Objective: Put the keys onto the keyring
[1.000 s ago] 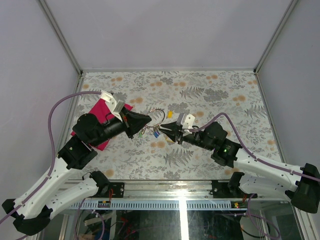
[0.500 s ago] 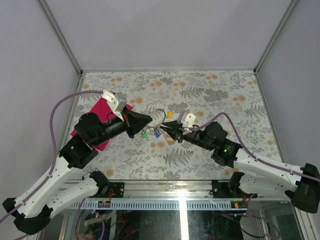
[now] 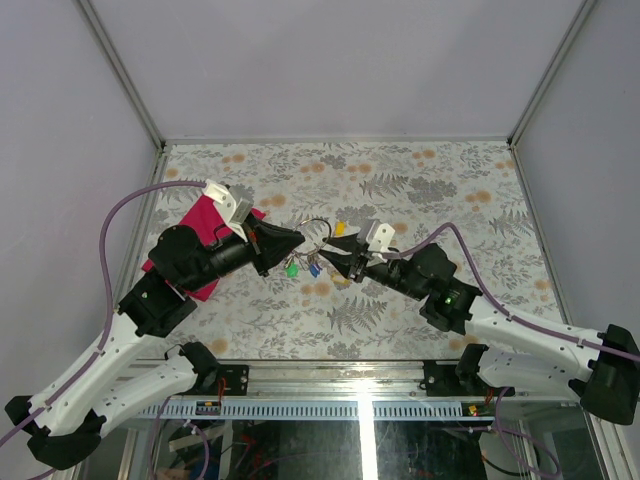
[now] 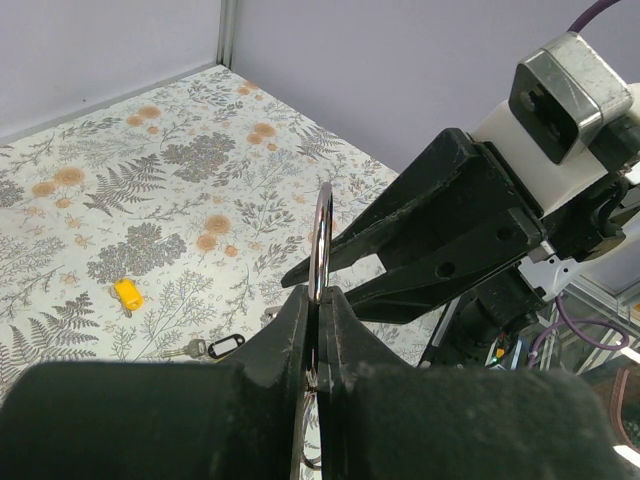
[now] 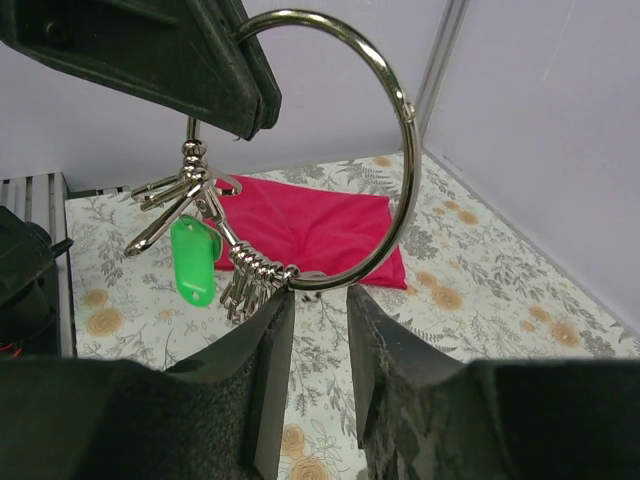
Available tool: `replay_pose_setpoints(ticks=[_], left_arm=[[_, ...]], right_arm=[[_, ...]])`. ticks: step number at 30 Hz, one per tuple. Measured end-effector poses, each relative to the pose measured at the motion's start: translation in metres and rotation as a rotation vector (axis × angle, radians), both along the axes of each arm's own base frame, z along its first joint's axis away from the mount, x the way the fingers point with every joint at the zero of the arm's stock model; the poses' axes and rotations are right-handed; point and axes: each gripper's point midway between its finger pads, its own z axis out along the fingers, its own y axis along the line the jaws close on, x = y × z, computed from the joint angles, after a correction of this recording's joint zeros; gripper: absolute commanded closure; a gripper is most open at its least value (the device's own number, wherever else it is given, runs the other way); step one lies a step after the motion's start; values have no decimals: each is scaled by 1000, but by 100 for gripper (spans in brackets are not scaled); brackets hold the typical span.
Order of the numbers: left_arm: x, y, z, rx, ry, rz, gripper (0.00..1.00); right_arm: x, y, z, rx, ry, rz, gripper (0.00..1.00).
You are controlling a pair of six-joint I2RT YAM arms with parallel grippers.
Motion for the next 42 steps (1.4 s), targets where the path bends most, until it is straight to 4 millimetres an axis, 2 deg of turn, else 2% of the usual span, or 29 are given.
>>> replay_pose_setpoints(ticks=[11, 23, 29, 33, 37, 42], left_arm=[[0, 0, 0, -1, -1, 0, 100], [0, 0, 2, -5, -5, 1, 100], [1, 0, -2, -2, 1, 6, 100], [2, 0, -8, 5, 15, 9, 100], [3, 1, -16, 14, 26, 19, 97], [4, 3, -21, 1, 26, 32, 93]], right_arm=[[0, 6, -3, 19, 27, 16, 66], [-1, 6, -3, 45, 34, 16, 95], [1, 2, -5, 24, 18, -2, 100], [1, -5, -8, -35, -15, -24, 100], [3, -10, -10, -165, -39, -37, 100], [1, -20, 1, -345, -27, -25, 100]])
